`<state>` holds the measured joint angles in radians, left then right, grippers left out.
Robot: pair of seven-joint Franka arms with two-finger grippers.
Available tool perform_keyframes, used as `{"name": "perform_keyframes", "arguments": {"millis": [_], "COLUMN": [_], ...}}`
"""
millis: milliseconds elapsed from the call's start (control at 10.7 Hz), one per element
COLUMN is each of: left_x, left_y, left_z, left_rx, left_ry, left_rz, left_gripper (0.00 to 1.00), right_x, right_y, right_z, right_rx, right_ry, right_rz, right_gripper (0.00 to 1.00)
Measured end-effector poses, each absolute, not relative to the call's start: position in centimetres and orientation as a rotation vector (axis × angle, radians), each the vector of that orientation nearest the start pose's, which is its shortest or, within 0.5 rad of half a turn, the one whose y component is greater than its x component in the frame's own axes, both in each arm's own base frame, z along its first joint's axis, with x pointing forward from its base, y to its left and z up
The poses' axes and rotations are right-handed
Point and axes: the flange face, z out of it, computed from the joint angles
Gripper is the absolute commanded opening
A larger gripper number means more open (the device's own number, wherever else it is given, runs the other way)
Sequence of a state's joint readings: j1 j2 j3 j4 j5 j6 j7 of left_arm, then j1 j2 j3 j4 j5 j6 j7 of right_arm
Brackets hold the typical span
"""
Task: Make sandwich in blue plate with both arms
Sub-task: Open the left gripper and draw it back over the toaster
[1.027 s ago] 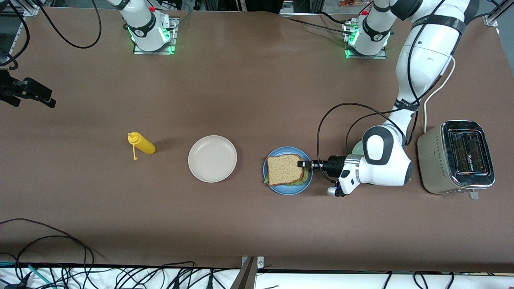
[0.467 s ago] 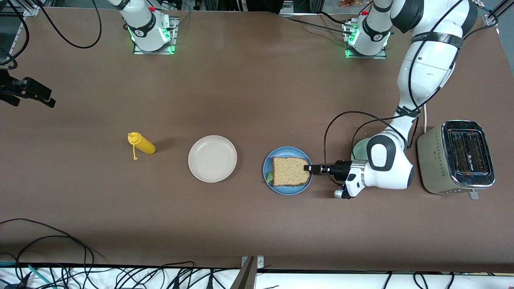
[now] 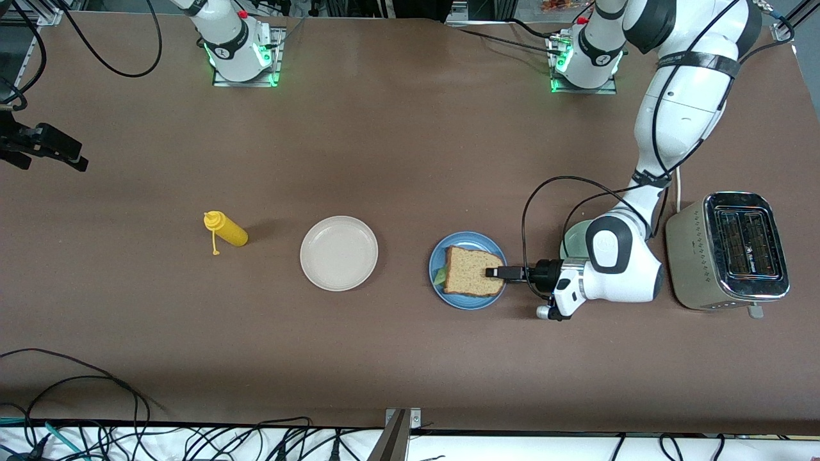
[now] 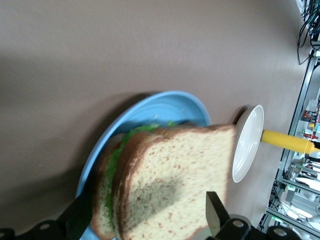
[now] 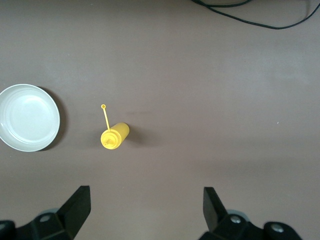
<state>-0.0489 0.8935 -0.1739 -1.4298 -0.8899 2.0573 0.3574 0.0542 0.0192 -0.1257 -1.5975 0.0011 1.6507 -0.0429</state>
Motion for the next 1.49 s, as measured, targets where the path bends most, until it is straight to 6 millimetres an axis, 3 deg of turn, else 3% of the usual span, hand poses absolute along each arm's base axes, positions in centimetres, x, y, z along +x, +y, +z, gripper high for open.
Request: {"name": "perform_keyframes", "arguments": {"millis": [280,654,841,1027,1214,1495], "left_x": [69.8,70.1,69.8,68.3,66.9,65.0], "left_y": [-14.9,-14.8,-14.3,-13.5,-12.7,-10.4], "left_z": [19.0,23.1,28.4,35.5,41.7,47.3], "left_rx": [2.273,2.311,2.444,2.601,2.746,2.951], "left_ry": [0.031,0.055,0.024,-0.011,-0.076,-0.164], "left_rz": [-0.191,-0.214,-0.279,-0.33,-0.273,-0.219], "left_gripper": [1.0,1.0,1.0,1.0,1.0,1.0], "right_x": [56.6,56.6,56.4,56.4,56.4,56.4], "right_y": [-4.0,-4.7,-6.1,-6.1,-6.0,-6.0], "right_z": [60.8,61.0,61.5,61.8,61.8,61.9], "right_rx": [-3.144,-3.143,-3.128,-3.123,-3.122,-3.122], "right_ry": [0.045,0.068,0.108,0.109,0.108,0.107], "right_rz": [-0.054,-0.058,-0.076,-0.086,-0.087,-0.089], "right_gripper": [1.0,1.0,1.0,1.0,1.0,1.0]}}
